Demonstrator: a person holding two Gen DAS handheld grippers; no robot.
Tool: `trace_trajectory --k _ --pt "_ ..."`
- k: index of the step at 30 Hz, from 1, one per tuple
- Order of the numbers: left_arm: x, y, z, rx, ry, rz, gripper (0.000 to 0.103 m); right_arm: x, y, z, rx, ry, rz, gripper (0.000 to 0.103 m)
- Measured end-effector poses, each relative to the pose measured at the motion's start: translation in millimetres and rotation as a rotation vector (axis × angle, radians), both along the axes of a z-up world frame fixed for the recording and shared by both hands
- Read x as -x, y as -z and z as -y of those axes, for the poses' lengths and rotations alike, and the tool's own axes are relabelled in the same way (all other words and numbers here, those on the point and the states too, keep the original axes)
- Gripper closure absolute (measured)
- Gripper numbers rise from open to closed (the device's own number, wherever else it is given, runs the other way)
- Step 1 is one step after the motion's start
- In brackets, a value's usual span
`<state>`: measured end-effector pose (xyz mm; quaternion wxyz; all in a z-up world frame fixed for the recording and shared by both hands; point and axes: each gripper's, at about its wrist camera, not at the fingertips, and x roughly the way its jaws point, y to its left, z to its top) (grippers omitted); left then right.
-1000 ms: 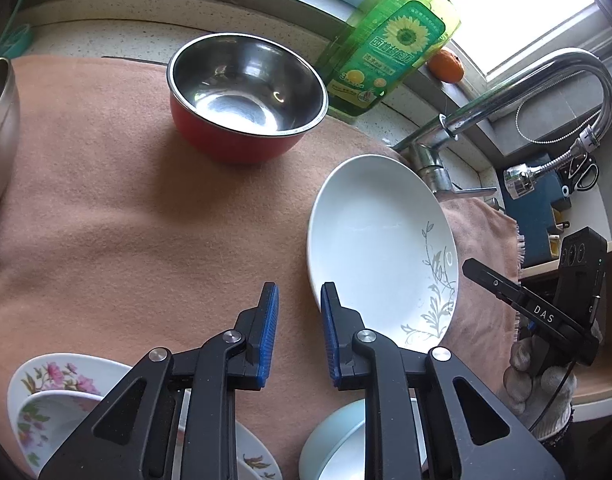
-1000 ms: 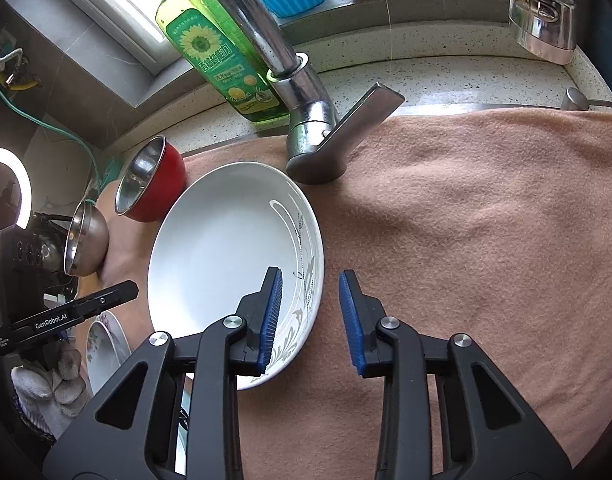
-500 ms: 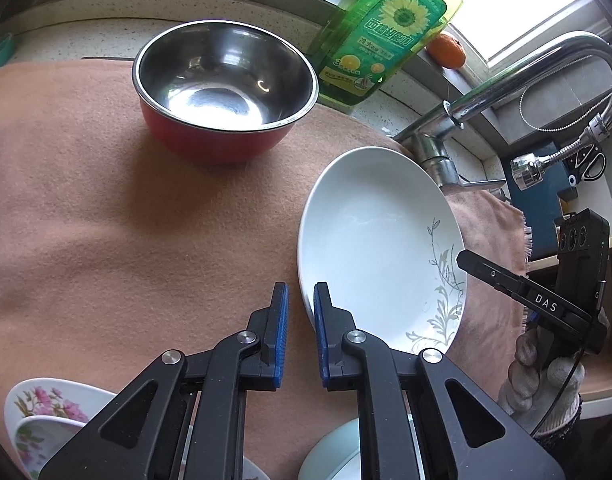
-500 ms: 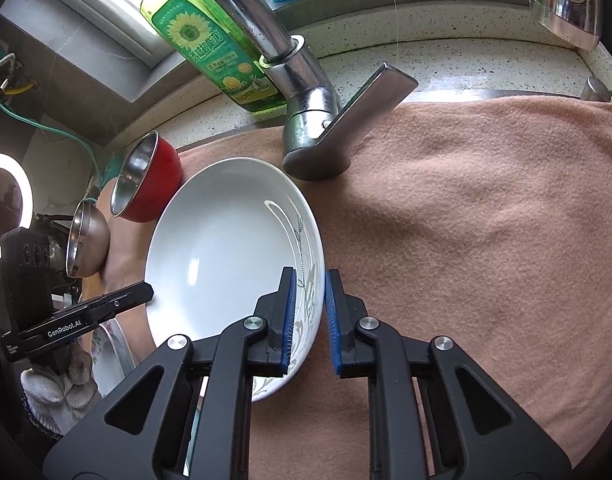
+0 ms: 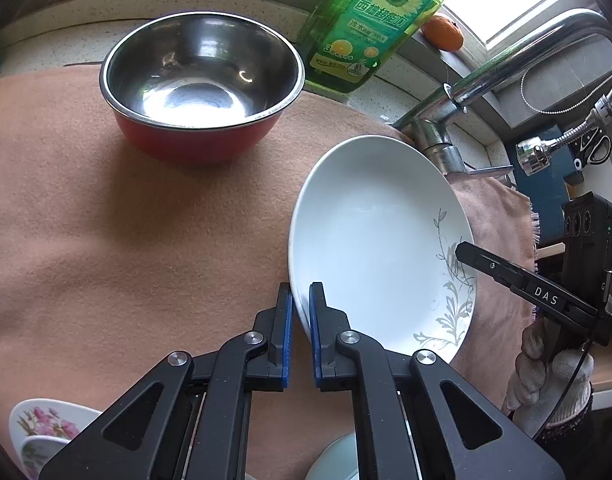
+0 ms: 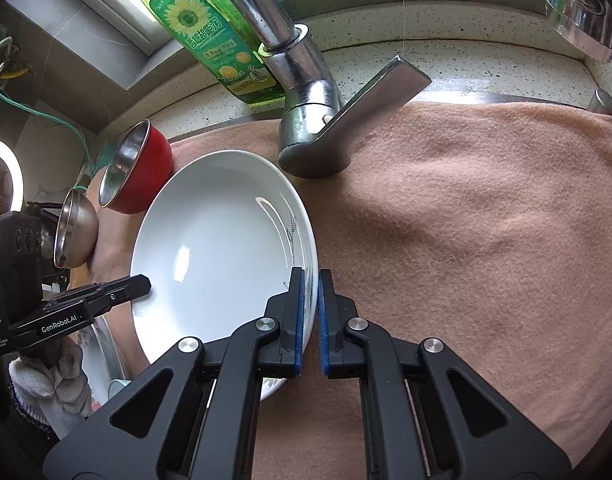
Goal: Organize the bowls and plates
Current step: 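Move the right gripper to the white grey-leaf plate rim and grasp, then lift the grey-leaf plate and carry it over the floral plate stack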
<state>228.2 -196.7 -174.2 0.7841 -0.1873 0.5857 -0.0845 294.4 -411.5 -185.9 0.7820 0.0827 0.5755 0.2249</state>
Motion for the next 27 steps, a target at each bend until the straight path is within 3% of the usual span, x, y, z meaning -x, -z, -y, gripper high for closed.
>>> trace_trajectory --k 19,27 --pt "3 -15 4 -0.017 0.006 0.036 0.096 8 -24 3 0.003 0.017 0.047 0.097" --pt "9 -44 -7 -0.011 -0.004 0.091 0.096 16 -55 -7 -0.004 0.023 0.089 0.097"
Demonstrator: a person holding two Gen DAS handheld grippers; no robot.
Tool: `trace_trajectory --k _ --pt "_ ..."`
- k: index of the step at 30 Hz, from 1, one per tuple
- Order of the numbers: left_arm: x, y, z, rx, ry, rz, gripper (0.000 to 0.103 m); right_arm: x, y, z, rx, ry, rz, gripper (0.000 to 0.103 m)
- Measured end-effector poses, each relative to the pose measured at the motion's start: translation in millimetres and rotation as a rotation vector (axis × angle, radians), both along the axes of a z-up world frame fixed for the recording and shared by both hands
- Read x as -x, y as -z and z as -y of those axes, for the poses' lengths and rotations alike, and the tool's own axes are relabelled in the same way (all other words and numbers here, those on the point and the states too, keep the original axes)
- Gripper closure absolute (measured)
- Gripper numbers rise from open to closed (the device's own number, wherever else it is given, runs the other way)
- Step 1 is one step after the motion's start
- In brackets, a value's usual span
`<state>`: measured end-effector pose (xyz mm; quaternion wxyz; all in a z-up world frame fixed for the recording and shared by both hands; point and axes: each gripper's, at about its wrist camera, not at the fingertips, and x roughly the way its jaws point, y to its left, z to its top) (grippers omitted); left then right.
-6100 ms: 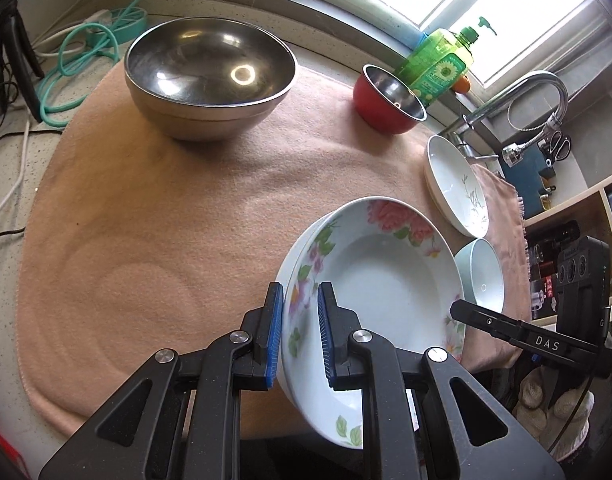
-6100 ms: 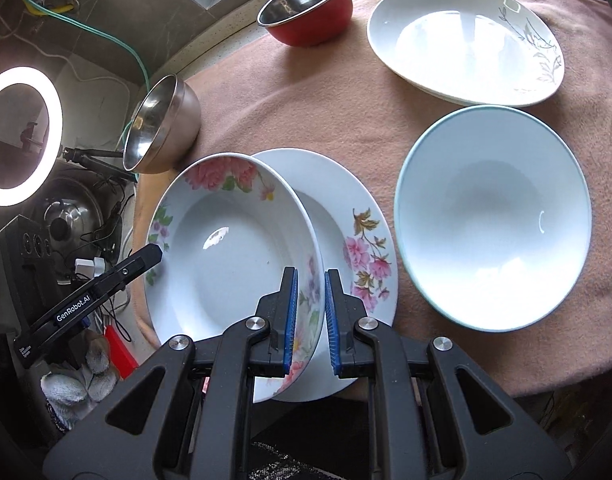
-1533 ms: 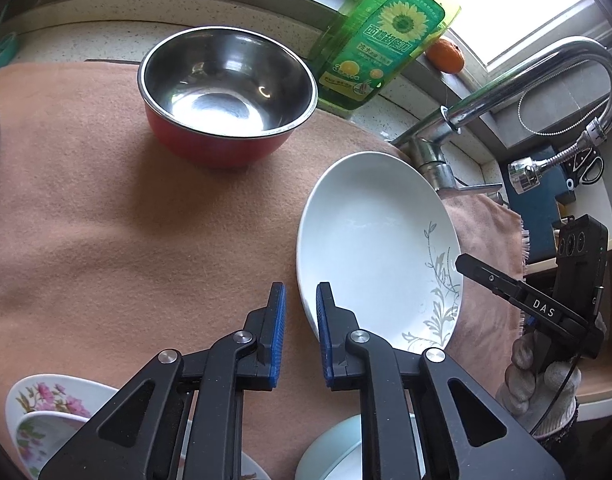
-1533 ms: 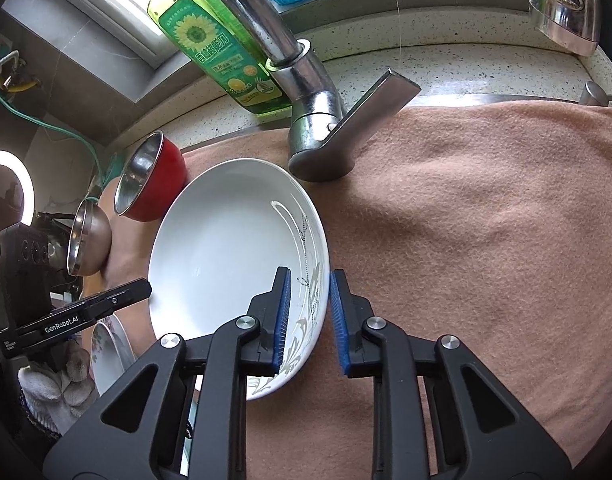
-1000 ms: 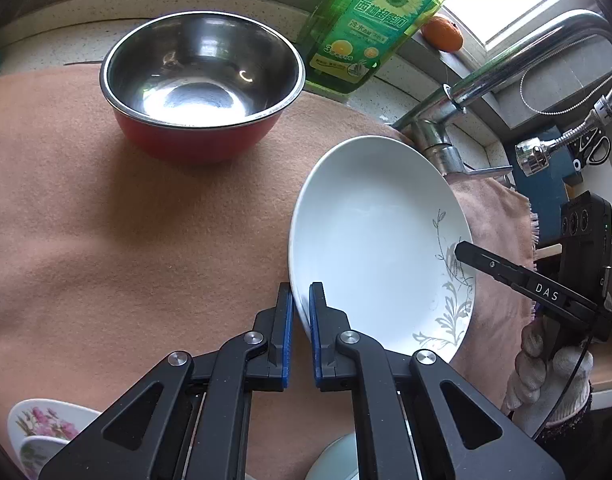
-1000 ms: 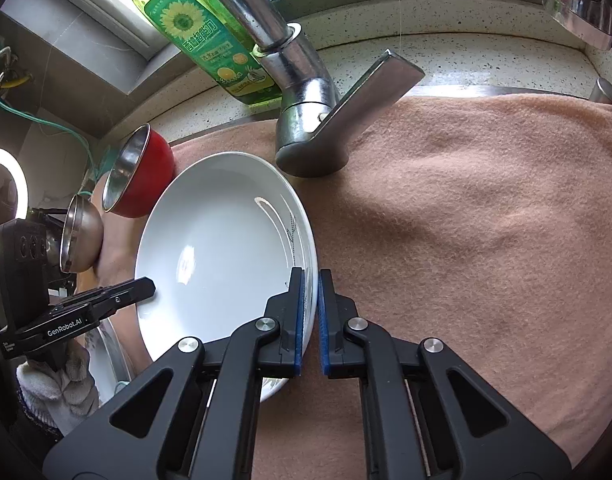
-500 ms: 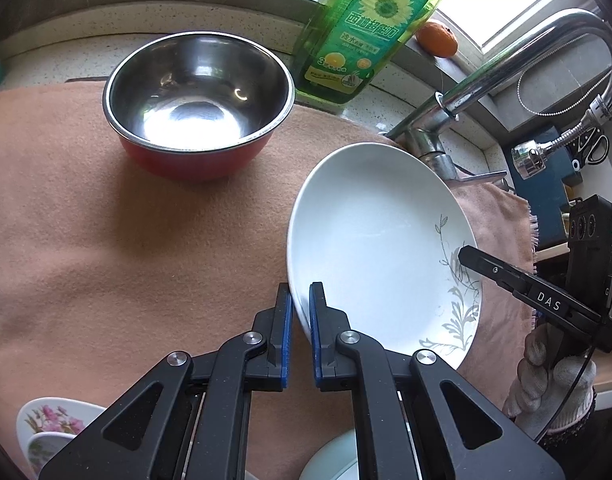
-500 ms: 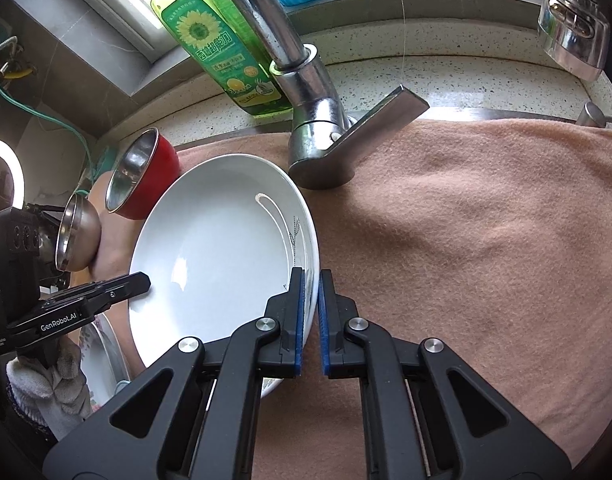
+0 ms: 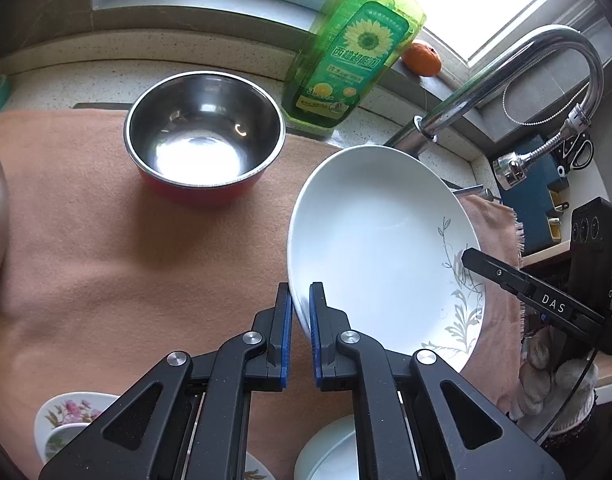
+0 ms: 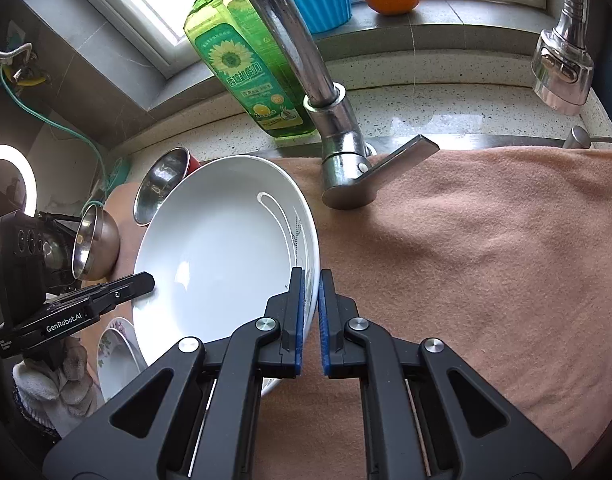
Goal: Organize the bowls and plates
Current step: 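Lift the grey-leaf plate and carry it over the floral plate stack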
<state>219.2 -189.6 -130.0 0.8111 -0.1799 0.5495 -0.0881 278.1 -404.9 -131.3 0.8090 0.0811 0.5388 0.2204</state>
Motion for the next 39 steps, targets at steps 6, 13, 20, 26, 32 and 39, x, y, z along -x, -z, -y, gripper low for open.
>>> trace_trajectory --k 6,13,20,26,32,39 --pt "11 -29 -21 0.001 0.008 0.056 0.096 19 -28 -18 -0.004 0.01 0.043 0.097" --pt "29 -47 -48 0.006 0.033 0.085 0.096 50 -49 -47 -0.002 0.027 0.074 0.097" --pt "57 -52 -79 0.008 0.044 0.087 0.096 87 -55 -81 -0.001 0.035 0.077 0.097" --pt "81 -53 -110 0.0 0.043 0.079 0.096 117 -54 -113 -0.004 0.025 0.068 0.096" --pt "99 -55 -132 -0.002 0.041 0.081 0.096 141 -53 -136 -0.001 0.023 0.068 0.096" --pt "117 -50 -151 0.006 0.039 0.075 0.096 166 -46 -154 0.004 0.021 0.05 0.095"
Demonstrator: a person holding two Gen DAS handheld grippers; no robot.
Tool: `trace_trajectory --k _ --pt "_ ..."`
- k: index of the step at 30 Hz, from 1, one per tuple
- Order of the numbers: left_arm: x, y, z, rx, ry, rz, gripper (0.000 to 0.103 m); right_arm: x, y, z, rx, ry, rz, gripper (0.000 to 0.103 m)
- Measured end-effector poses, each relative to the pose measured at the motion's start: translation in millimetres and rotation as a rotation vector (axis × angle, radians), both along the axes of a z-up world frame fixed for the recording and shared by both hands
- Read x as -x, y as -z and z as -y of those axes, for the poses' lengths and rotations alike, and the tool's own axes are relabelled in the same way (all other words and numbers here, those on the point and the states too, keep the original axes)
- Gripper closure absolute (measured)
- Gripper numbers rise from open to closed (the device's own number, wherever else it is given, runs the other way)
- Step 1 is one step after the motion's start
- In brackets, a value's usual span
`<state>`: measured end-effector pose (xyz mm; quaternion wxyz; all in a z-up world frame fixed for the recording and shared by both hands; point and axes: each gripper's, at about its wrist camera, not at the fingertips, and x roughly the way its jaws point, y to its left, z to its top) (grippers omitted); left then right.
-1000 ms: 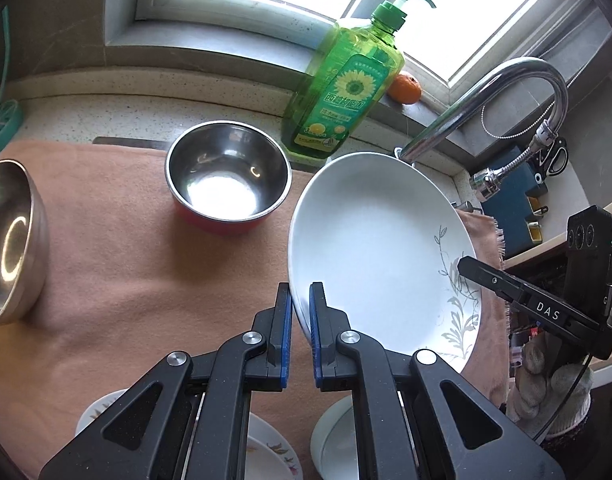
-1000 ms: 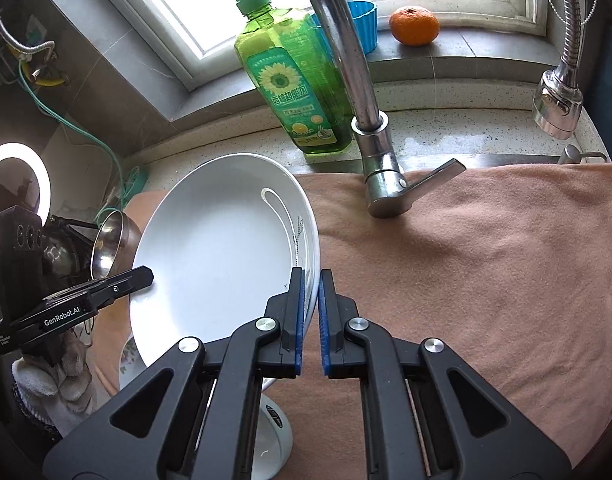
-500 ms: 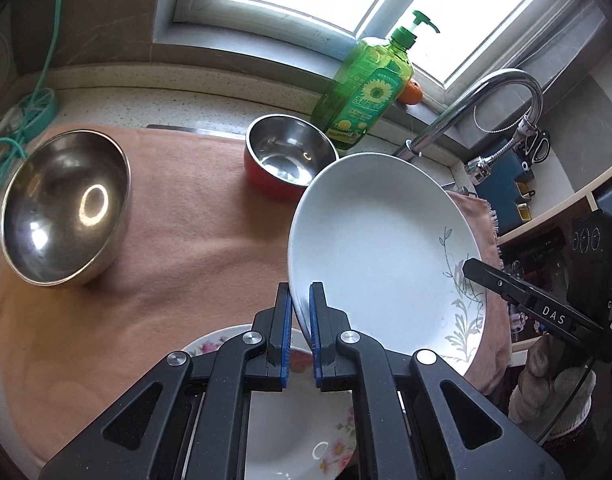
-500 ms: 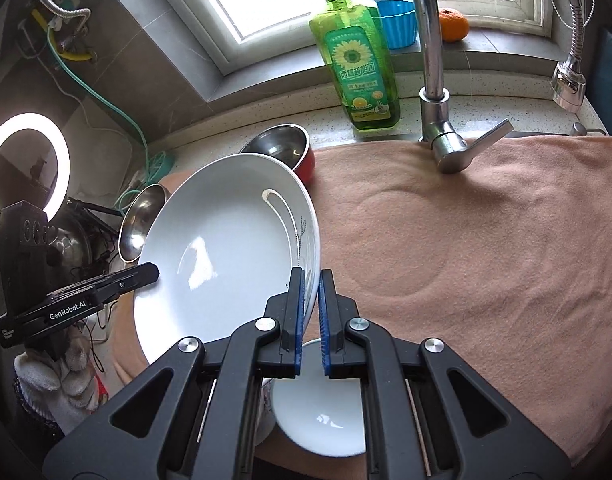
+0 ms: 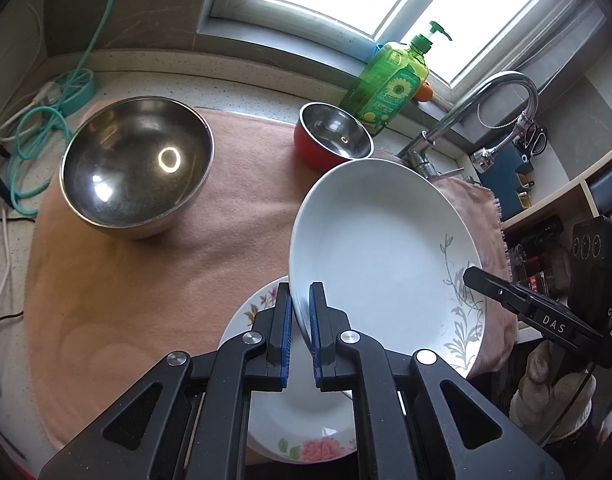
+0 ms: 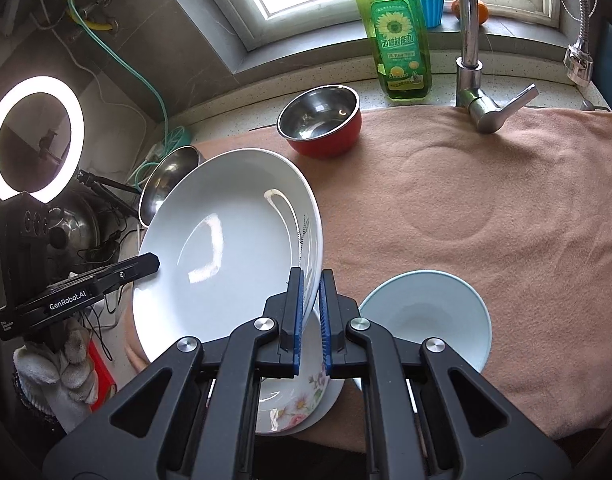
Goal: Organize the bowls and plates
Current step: 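Lift the grey-leaf plate and carry it over the floral plate stack, then lower the grey-leaf plate onto the floral plates and open the right gripper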
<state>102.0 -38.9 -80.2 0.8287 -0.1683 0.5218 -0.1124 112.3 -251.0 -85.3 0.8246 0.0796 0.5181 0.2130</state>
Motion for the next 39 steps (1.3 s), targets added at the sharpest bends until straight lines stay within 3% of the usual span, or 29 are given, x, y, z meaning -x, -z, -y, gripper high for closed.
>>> trace_trajectory --k 10,29,37,39 --pt "23 29 -9 0.007 0.006 -0.058 0.096 32 30 -10 0.047 -0.006 -0.065 0.094" --pt "46 68 -12 0.005 -0.002 -0.159 0.097 43 77 -13 0.074 -0.034 -0.17 0.094" --pt "49 67 -10 -0.026 0.018 -0.15 0.094 43 77 -18 0.083 -0.072 -0.173 0.091" --pt "48 66 -9 -0.031 0.027 -0.154 0.092 42 77 -18 0.077 -0.076 -0.179 0.086"
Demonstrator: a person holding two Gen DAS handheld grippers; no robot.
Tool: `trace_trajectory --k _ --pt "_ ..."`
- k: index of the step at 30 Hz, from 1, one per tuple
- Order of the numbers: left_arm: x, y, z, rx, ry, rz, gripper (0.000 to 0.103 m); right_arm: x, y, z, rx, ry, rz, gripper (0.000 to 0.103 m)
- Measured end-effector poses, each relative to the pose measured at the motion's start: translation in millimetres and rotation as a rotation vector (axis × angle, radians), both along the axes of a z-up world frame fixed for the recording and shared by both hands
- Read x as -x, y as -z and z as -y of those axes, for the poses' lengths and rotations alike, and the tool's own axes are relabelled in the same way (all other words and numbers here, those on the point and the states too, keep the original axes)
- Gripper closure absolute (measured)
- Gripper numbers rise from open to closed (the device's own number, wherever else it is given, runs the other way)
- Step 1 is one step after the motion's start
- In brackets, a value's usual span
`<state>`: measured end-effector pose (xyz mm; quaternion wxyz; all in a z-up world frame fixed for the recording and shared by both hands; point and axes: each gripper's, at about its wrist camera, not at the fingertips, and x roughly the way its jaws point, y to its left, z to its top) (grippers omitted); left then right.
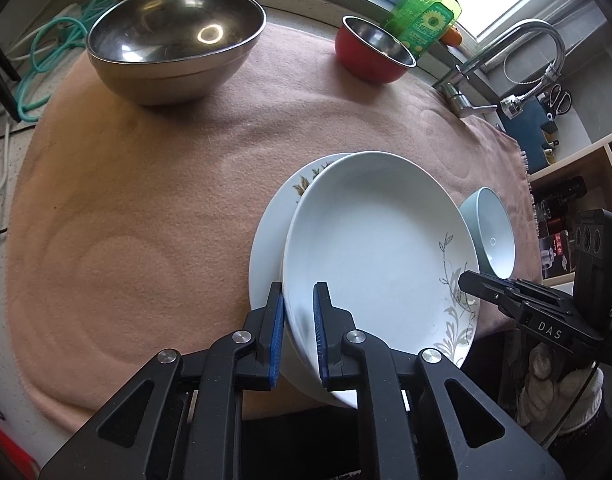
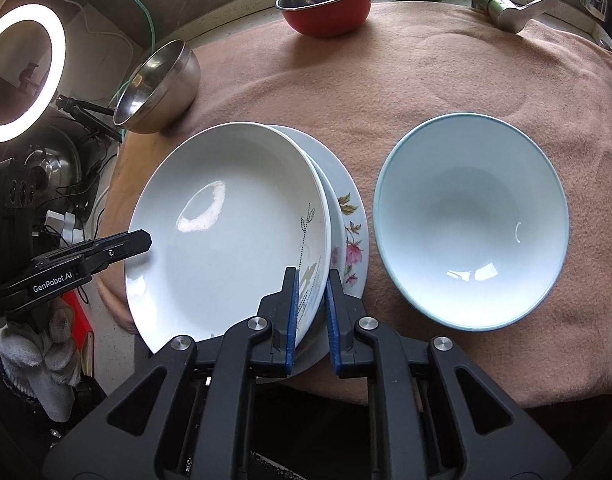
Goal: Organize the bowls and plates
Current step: 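Lower the grey-leaf plate onto the floral plates and open the right gripper, then move the right gripper to the large steel bowl rim and close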
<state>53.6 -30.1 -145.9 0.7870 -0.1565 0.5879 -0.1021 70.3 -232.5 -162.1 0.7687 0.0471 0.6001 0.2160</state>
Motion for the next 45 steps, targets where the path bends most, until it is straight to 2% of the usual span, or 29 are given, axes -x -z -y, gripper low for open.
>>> trace_trajectory --k 3,5,8,16,22,24,31,35,40,42,43,44,45 --pt "-2 0 3 -0.012 0.008 0.002 0.087 0 -2 -2 0.012 -0.005 0.012 0.082" --pt "-3 -1 5 -0.023 0.014 0.003 0.087 0 -4 -2 0.021 -0.005 0.018 0.074" --pt "-2 -1 7 -0.012 0.017 0.0 0.083 0 -7 1 -0.001 0.005 0.014 0.071" --pt "-1 -7 0 0.013 -0.011 0.007 0.083 2 -17 1 -0.007 0.007 0.024 0.064" --pt "-6 -19 -9 0.03 -0.037 0.039 0.083 0 -38 -4 -0.037 -0.002 0.056 0.063" --pt "-9 -20 -15 0.034 -0.049 0.041 0.082 -4 -45 -8 -0.052 -0.007 0.068 0.058" --pt "-16 -27 -45 0.032 -0.121 0.069 0.082 -32 -77 -35 -0.108 -0.026 0.114 0.054" --pt "-22 -35 -72 0.033 -0.184 0.092 0.081 -53 -96 -58 -0.125 -0.054 0.156 0.048" --pt "-31 -44 -107 0.025 -0.268 0.113 0.081 -86 -110 -89 -0.157 -0.084 0.163 0.047" --pt "-38 -50 -118 0.025 -0.299 0.126 0.081 -98 -112 -103 -0.176 -0.099 0.154 0.043" --pt "-41 -54 -123 0.019 -0.309 0.139 0.079 -103 -112 -110 -0.18 -0.105 0.154 0.042" --pt "-45 -57 -128 0.011 -0.318 0.154 0.071 -108 -112 -117 -0.182 -0.112 0.155 0.041" --pt "-48 -60 -132 0.003 -0.327 0.167 0.068 -113 -111 -124 -0.183 -0.12 0.153 0.041"
